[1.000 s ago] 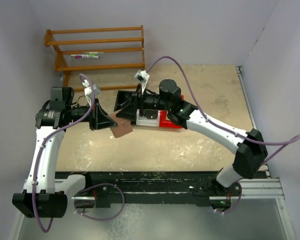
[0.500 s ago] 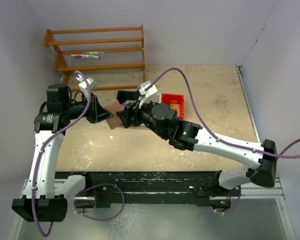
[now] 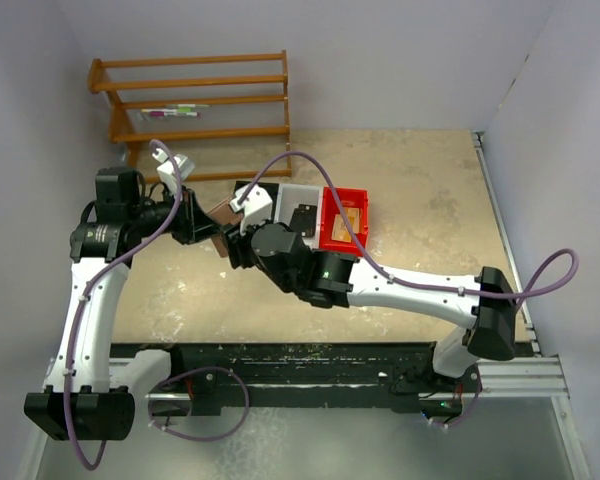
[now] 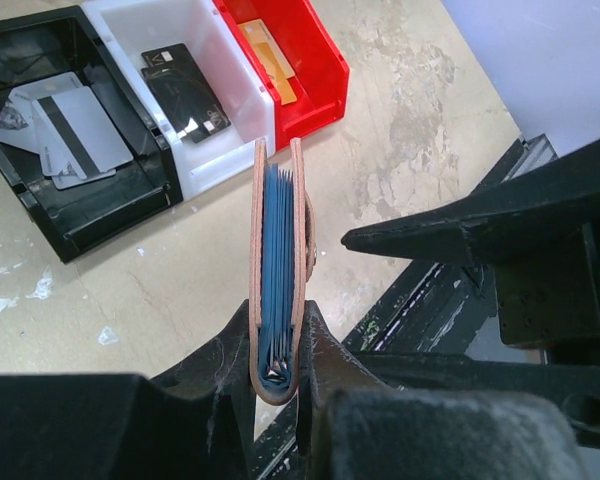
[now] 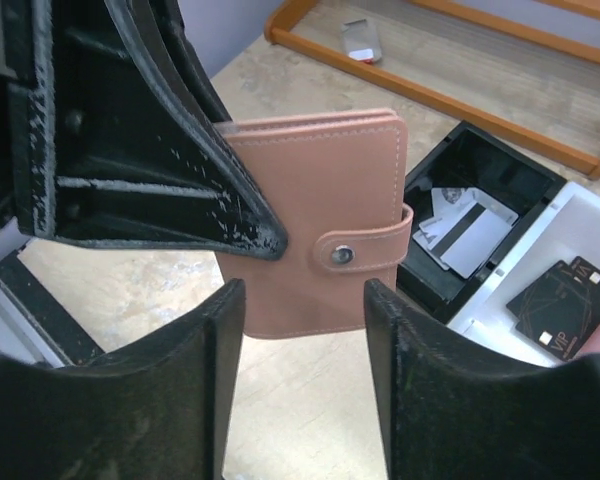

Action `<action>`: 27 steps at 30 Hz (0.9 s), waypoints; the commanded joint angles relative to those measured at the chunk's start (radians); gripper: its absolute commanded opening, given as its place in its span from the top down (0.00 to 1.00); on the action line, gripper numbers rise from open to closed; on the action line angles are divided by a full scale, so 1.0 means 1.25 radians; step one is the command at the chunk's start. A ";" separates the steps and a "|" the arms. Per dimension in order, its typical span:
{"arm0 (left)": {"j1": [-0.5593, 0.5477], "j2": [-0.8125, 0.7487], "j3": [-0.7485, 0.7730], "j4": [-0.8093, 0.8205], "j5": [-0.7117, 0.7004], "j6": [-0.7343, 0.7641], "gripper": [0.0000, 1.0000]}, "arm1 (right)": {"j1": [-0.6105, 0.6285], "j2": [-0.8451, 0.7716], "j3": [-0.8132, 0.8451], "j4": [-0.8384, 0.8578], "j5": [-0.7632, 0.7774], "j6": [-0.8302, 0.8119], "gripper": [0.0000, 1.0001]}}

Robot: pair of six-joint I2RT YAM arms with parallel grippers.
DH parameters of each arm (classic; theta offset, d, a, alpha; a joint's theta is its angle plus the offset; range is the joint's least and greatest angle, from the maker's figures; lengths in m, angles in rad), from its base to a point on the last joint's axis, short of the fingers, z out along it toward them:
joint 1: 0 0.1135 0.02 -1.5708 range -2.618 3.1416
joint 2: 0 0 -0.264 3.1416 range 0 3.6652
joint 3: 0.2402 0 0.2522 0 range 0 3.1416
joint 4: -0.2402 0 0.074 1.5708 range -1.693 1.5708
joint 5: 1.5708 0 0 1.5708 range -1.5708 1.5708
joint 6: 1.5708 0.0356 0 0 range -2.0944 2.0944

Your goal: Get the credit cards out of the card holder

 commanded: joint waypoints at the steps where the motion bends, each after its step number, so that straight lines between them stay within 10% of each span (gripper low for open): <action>1: -0.001 0.005 0.014 0.023 0.038 -0.021 1.00 | 0.002 0.007 0.065 0.012 0.089 -0.031 0.51; 7: -0.002 0.003 0.027 0.016 0.053 -0.031 1.00 | 0.003 0.050 0.094 -0.015 0.132 -0.062 0.63; 17: -0.002 -0.006 0.034 0.004 0.072 -0.034 1.00 | 0.003 0.077 0.099 -0.012 0.143 -0.069 0.51; 27: -0.002 -0.011 0.053 -0.017 0.045 -0.016 1.00 | 0.003 0.120 0.121 -0.051 0.264 -0.086 0.77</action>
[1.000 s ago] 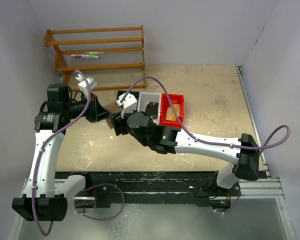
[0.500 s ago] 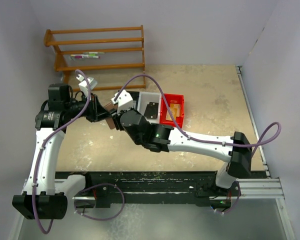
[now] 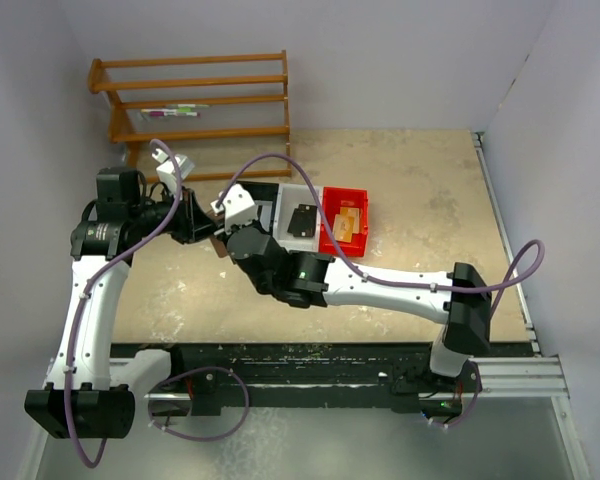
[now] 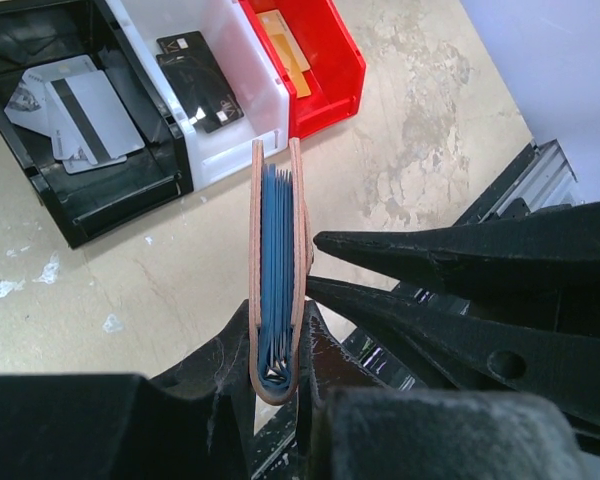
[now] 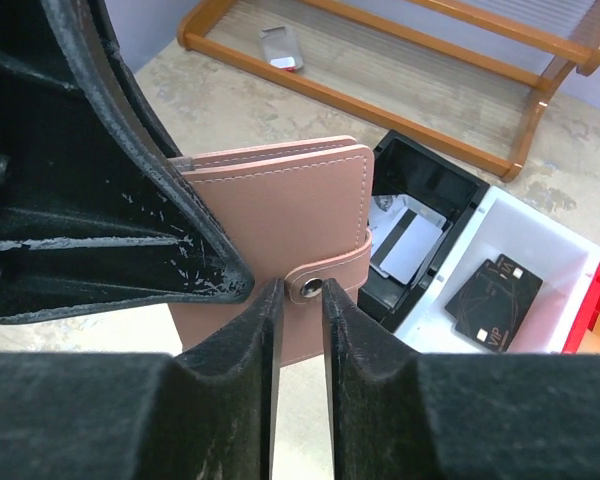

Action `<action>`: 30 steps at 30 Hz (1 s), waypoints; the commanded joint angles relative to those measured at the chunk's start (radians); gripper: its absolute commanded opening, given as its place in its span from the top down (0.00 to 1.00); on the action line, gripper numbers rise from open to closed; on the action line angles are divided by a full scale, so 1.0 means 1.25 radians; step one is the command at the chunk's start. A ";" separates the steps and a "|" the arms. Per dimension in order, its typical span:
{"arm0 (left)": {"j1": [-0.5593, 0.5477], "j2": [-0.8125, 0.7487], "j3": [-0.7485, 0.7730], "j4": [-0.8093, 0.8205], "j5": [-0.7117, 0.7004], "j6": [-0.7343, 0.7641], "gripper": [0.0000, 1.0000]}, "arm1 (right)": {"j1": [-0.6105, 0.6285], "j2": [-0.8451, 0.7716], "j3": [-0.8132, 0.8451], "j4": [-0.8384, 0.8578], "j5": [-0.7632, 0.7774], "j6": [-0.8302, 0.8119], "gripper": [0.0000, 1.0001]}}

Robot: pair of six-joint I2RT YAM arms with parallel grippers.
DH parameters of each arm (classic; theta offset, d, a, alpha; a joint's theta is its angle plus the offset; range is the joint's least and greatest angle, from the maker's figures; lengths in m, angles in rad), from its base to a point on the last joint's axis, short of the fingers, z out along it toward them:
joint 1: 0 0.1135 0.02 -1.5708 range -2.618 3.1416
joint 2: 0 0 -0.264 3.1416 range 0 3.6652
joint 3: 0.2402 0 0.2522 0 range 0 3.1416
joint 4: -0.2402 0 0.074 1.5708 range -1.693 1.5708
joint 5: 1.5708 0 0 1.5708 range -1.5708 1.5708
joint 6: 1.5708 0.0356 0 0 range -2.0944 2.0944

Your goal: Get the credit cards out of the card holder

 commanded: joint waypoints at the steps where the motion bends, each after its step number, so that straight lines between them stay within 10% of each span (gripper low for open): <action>1: -0.003 -0.024 0.050 -0.001 0.054 -0.004 1.00 | -0.012 0.013 0.021 -0.033 0.099 -0.019 0.79; 11: -0.003 -0.029 0.055 -0.018 0.025 0.019 1.00 | -0.014 -0.004 0.020 -0.065 0.121 0.004 1.00; 26: -0.003 -0.033 0.073 -0.042 0.045 0.043 1.00 | -0.101 -0.098 -0.044 -0.104 0.024 0.078 0.99; 30: -0.004 -0.030 0.079 -0.051 0.069 0.058 1.00 | -0.147 -0.158 -0.076 -0.106 -0.108 0.099 0.79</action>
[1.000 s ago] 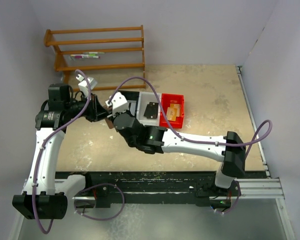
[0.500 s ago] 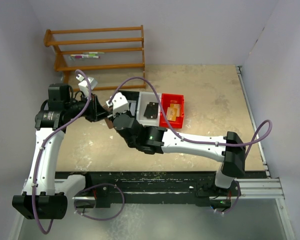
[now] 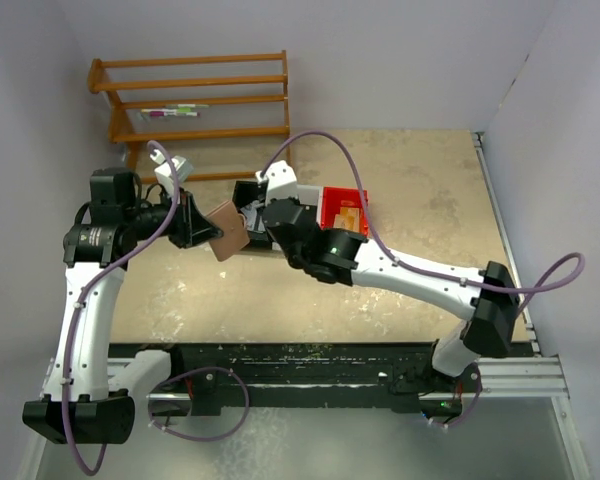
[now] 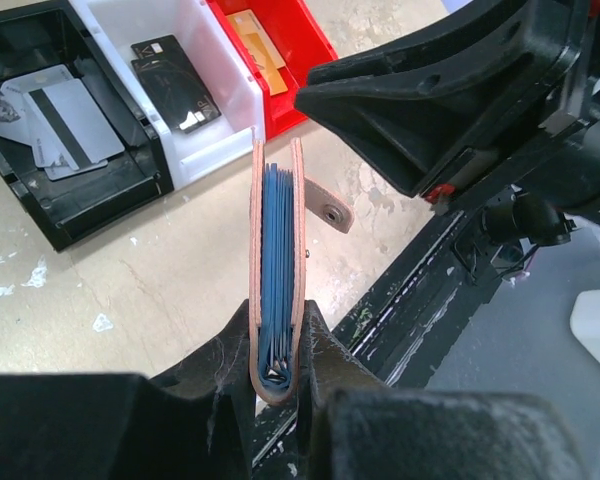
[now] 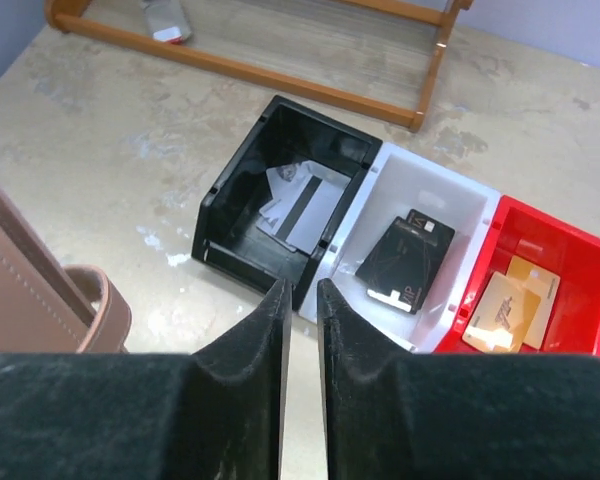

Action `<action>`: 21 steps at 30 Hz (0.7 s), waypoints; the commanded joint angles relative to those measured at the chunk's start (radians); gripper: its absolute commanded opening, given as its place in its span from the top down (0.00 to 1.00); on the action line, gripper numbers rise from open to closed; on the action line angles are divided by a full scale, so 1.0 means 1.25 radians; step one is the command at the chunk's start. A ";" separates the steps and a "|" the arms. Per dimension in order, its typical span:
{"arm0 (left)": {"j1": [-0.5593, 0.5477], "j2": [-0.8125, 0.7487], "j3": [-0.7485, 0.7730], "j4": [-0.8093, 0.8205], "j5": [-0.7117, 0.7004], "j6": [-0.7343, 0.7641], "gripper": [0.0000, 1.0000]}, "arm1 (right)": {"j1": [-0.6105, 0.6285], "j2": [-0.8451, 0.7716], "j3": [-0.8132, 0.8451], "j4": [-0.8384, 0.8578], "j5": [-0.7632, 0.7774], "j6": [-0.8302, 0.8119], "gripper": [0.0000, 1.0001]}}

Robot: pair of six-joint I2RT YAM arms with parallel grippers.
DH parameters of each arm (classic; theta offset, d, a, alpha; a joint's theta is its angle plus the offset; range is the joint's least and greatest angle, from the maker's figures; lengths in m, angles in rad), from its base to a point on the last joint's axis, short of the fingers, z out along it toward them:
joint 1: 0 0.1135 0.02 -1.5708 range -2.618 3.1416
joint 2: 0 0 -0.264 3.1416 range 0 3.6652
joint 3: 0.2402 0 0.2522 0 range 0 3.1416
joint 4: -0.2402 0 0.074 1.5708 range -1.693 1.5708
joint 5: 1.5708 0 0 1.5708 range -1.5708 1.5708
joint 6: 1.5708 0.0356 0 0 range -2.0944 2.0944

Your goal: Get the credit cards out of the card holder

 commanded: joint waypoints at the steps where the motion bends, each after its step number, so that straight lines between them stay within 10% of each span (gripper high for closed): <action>1: -0.002 -0.007 0.047 0.000 0.063 0.027 1.00 | -0.049 -0.102 -0.034 0.000 -0.172 0.036 0.71; 9: -0.002 -0.007 0.080 0.015 0.200 0.000 1.00 | -0.111 -0.311 -0.292 0.220 -0.655 0.079 0.28; 21: -0.001 -0.012 0.097 0.136 0.350 -0.168 1.00 | -0.110 -0.330 -0.411 0.585 -0.789 0.138 0.21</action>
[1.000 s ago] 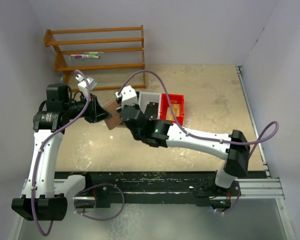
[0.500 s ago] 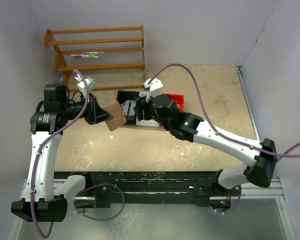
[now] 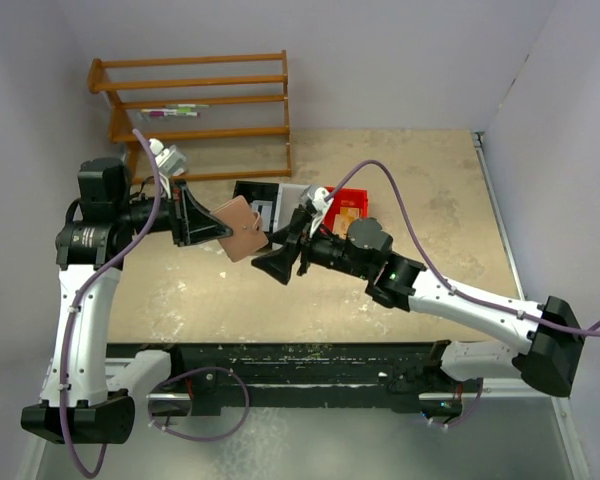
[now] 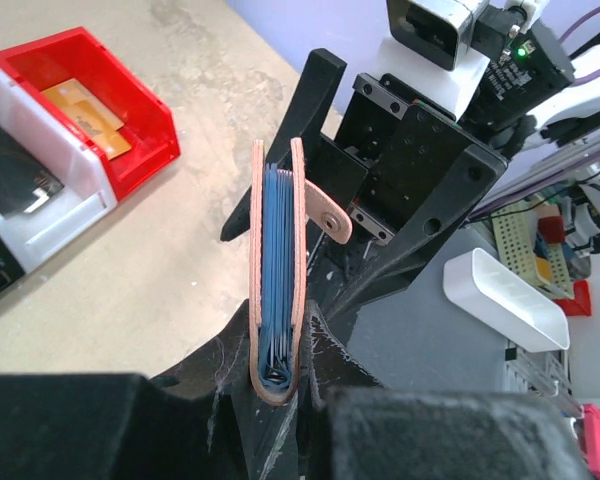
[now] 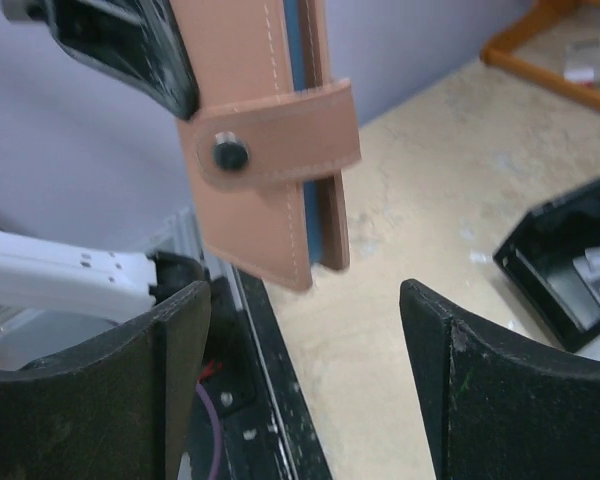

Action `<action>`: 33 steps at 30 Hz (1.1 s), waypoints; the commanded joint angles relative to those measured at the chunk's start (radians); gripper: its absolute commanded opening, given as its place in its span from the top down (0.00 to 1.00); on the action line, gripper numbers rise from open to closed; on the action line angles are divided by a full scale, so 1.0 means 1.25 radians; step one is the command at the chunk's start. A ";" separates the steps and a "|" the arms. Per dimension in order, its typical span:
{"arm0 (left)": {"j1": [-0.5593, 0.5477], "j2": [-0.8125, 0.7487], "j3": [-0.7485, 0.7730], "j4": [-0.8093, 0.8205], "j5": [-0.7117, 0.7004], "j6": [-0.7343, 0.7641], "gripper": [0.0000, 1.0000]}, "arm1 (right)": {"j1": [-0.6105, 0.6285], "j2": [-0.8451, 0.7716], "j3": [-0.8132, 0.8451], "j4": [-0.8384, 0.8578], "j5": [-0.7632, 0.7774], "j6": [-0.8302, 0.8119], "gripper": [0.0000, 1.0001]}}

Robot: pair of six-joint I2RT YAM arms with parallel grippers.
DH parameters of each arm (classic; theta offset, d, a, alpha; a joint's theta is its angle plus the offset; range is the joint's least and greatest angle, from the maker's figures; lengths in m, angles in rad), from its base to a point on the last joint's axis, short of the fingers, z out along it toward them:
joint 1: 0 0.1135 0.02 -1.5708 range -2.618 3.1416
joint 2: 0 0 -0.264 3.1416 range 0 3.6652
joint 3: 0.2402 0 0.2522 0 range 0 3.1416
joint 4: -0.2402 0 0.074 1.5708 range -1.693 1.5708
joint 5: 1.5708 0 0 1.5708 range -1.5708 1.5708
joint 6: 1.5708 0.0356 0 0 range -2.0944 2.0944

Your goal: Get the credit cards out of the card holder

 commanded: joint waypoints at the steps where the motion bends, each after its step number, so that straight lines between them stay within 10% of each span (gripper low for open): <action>1: -0.002 -0.015 0.043 0.090 0.089 -0.077 1.00 | 0.002 0.008 0.028 0.208 -0.009 0.030 0.21; 16: -0.001 -0.041 0.036 0.105 0.188 -0.096 1.00 | 0.001 0.049 0.054 0.323 0.095 0.091 0.26; 33: -0.002 -0.061 0.029 0.063 0.214 -0.043 1.00 | -0.001 -0.003 0.079 0.306 0.117 0.075 0.69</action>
